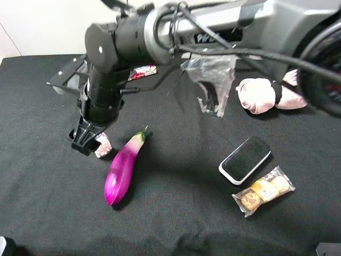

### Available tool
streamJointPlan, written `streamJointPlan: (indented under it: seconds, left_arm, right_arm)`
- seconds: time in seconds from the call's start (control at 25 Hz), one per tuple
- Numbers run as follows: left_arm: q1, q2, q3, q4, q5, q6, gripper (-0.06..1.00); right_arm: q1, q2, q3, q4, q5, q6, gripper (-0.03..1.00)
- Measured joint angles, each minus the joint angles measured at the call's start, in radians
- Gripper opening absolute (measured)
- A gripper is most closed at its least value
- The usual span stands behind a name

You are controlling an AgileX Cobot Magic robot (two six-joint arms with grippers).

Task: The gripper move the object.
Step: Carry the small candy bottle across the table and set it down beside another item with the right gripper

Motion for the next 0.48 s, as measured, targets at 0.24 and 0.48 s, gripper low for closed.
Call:
streamJointPlan:
  seconds: [0.24, 0.48]
  left_arm:
    - [0.000, 0.000, 0.000, 0.000, 0.000, 0.000, 0.99]
    - [0.000, 0.000, 0.000, 0.000, 0.000, 0.000, 0.99]
  right_arm:
    - [0.000, -0.043, 0.000, -0.077, 0.089, 0.053, 0.65]
    - [0.000, -0.095, 0.000, -0.127, 0.191, 0.095, 0.65]
